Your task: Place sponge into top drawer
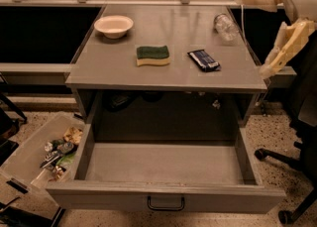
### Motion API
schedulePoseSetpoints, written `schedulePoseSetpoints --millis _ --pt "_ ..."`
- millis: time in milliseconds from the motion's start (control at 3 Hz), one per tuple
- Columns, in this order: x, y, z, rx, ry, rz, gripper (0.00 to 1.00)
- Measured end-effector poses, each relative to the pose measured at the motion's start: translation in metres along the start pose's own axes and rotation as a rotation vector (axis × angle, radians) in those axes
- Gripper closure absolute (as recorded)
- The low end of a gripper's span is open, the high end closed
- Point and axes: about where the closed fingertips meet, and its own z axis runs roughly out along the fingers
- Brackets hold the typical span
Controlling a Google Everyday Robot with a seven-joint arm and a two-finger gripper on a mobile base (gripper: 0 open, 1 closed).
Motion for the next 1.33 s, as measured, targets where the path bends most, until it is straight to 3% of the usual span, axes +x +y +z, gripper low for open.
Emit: schedulePoseSetpoints --millis 333,1000,1333 --pt "0.0 0.0 0.0 0.0 0.0 0.0 0.0" --pt "-0.012 0.005 -0.018 0.063 -0.042 -0.092 0.0" --pt "-0.049 -0.028 -0.05 0.217 0.088 -0.123 0.0"
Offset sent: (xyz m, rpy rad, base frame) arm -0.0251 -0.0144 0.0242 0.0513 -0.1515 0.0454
